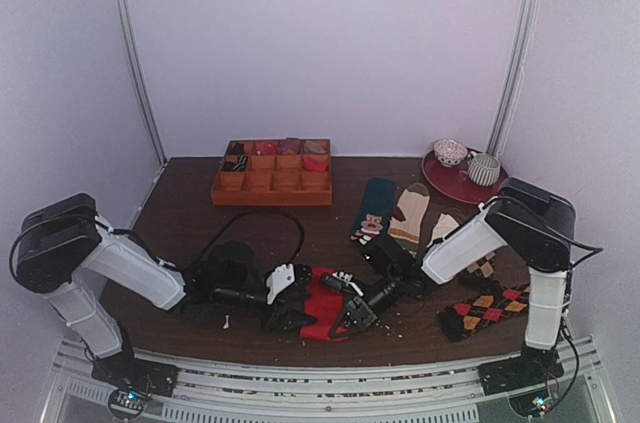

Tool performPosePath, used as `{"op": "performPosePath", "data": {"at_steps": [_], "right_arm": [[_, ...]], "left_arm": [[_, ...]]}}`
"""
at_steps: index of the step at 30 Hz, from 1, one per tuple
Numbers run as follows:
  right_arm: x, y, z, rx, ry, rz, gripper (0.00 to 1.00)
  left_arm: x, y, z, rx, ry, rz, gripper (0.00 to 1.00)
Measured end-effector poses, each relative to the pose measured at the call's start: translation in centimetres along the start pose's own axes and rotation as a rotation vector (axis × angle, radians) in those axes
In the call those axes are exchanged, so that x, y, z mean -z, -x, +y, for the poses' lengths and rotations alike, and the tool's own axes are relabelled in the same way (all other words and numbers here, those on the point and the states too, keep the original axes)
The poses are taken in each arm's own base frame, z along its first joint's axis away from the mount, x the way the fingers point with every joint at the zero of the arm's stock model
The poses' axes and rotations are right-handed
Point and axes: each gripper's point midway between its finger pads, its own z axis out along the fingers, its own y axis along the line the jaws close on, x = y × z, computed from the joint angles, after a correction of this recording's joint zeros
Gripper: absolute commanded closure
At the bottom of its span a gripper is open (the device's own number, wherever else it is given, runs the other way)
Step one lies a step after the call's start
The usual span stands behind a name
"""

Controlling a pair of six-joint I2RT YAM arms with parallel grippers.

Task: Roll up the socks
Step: Roll the sock at the center of the board.

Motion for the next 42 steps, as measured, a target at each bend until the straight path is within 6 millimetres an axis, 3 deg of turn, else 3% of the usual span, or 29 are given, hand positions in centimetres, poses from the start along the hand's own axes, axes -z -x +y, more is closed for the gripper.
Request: {"op": "performPosePath", "data": {"at_steps": [10,17,23,25,26,33,37,42], "right_arm": [[0.3,0.4,-0.3,-0.099,0.029,0.003,0.88],[0.3,0.5,-0.3,-0.113,0.032,0.004,0.88],[0.3,0.5,-0.3,-0.113,0.032,0.004,0.88],[0.3,0.5,-0.3,-0.113,0.033,0.004,0.88],[0.4,0.5,-0.3,-0.113,0.033,0.004,0.88],[0.4,0.5,-0.3,-0.115,0.033,0.004,0.88],[0.4,0.5,-0.4,-0.117,0.034,0.004,0.88],[0.4,0.5,-0.4,-0.119,0.035,0.004,0.88]], "left_arm": [[-0.6,-0.1,-2.9,-0.008,-0.126,-0.011,0.51],[-1.2,-3.3,-3.9,0.046,-0.164,0.07,0.51],[-1.6,-3.7,-3.8,0.055,-0.161,0.071,0.65],[-1.8,-3.6,-3.6,0.058,-0.158,0.07,0.57],[-1.9,-3.6,-3.5,0.06,-0.155,0.071,0.44],[-1.7,-4.1,-3.3,0.059,-0.12,0.068,0.27],[-0.4,-4.5,-3.1,0.054,-0.072,0.071,0.26],[-0.5,-4.0,-2.4,0.043,-0.038,0.063,0.4]]}}
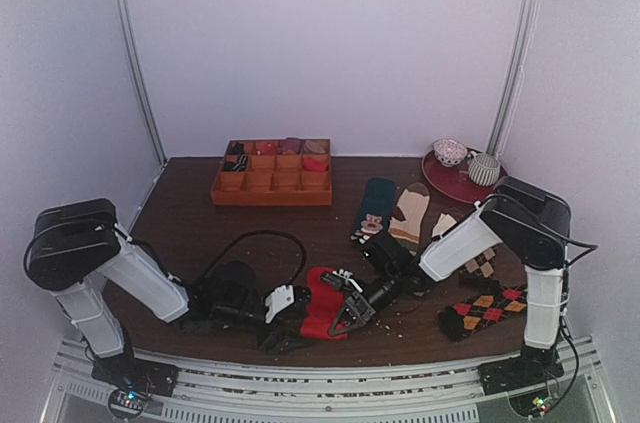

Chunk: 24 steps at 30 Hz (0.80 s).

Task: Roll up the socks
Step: Roll the sock at the center of the board.

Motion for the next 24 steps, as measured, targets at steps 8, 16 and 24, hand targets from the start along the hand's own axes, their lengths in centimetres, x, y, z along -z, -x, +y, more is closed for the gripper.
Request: {"op": "performPosePath", "data": {"at_steps": [8,16,24], "right_arm": [[0.0,0.0,0.0,0.0,0.001,0.0,0.88],[0.0,0.0,0.1,0.001,0.011,0.001,0.85],[0.5,0.0,0.4,0.03,0.012,-0.014,0.64]], "left_arm": [[-1.0,-0.5,0.1,0.006,-0.014,0.014,0.51],[-2.0,-0.2,0.1,0.02,-0.044,0.002,1.0],[-2.2,-0.1,-0.1,0.077,-0.067,0.043,1.0]]}}
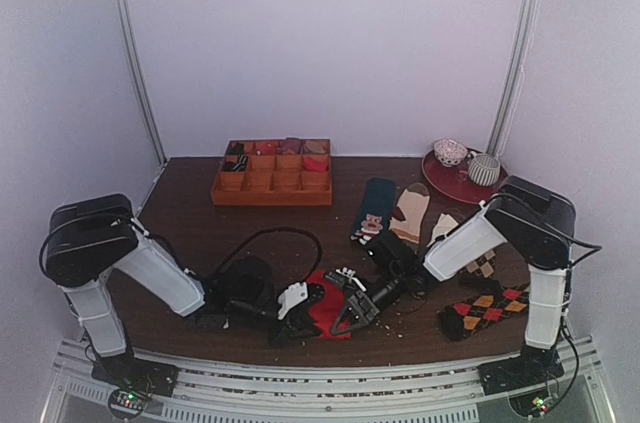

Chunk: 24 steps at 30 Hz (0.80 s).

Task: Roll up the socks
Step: Roll the sock at the center of the board.

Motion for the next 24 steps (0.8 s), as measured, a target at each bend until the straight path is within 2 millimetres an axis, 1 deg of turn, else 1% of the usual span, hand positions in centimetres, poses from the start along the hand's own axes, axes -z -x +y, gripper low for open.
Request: {"op": "performPosePath", "data": {"at_steps": [3,4,5,6,8,10,11,13,16,20,24], "right_arm": [[1.4,0.5,0.1,0.06,-0.082,-0.055,0.58],[2.0,1.0,0.1,0.097,-0.134,-0.089,0.57],[3.2,1.4,0.3,0.163,-0.202,-0.138,0.56],[3.9,1.7,0.7,0.213,-0.242,-0.169,0.56],[5.8,2.5,2.0,0.38,-0.351,-0.255,0.54],[6.6,2.7,3.5,0.547,-0.431,-0.31,0.52],[6.6,2.4,4.2,0.643,-0.471,-0.334,0.5],[5.9,0.9,4.9,0.828,-0.543,-0.337,0.49],[4.5,-0.9,4.3,0.967,-0.619,-0.279,0.47],[3.3,-0.9,2.7,1.081,-0.731,-0.205,0.47],[2.2,-0.6,2.0,1.159,-0.805,-0.161,0.46]], "left_arm": [[-0.5,0.3,0.2,0.063,-0.015,0.049,1.0],[-0.5,0.2,0.3,0.089,-0.019,0.061,1.0],[-0.4,-0.1,0.5,0.126,-0.026,0.078,1.0],[-0.3,-0.3,0.6,0.151,-0.034,0.084,1.0],[0.0,-0.5,0.8,0.211,-0.061,0.087,1.0],[0.2,-0.7,0.9,0.26,-0.085,0.088,1.0],[0.4,-0.8,1.0,0.281,-0.093,0.089,1.0],[0.6,-1.0,1.0,0.321,-0.112,0.094,1.0],[0.6,-1.3,0.9,0.358,-0.133,0.107,1.0],[0.6,-1.3,0.9,0.384,-0.154,0.114,1.0],[0.6,-1.4,0.9,0.392,-0.159,0.117,1.0]]}}
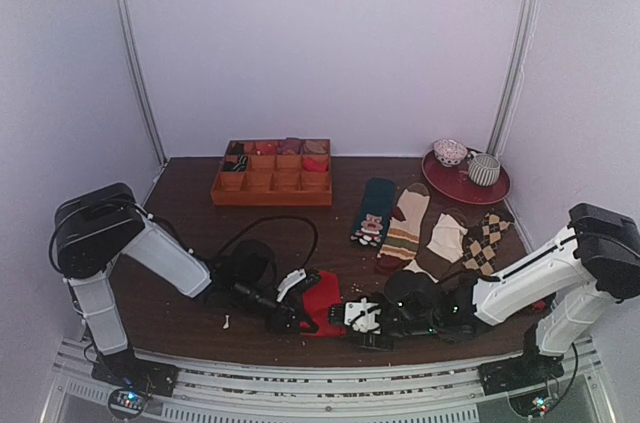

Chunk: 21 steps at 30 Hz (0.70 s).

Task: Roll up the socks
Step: Roll the sock at the center of the board.

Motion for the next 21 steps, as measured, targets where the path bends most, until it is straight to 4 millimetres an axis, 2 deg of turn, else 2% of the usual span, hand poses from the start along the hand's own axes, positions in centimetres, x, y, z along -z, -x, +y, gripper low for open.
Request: {"op": "performPosePath", "data": {"at_steps": [5,8,11,14,18,21], "right_arm": [[-1.0,0.1,0.5,0.064,-0.012,0.016,0.47],[-1.6,0.1,0.4,0.071,-0.021,0.028,0.51],[-2.5,0.0,0.0,0.062,-0.043,0.049,0.62],[-3.0,-0.5,-0.1,0.047,-0.05,0.071,0.78],[-3.3,-1.0,0.1,0.014,-0.048,0.091,0.88],[-3.6,-0.9,0.0,-0.018,-0.052,0.099,0.92]], "left_arm": [[0.0,-0.1,0.0,0.004,-0.009,0.001,1.0],[0.0,0.0,0.0,0.004,-0.015,-0.001,1.0],[0.0,-0.1,0.0,0.005,-0.019,-0.001,1.0],[0.0,0.0,0.0,0.005,-0.02,-0.002,1.0],[0.0,0.0,0.0,0.004,-0.02,-0.004,1.0],[0.1,-0.1,-0.1,0.006,-0.018,-0.005,0.7]]}}
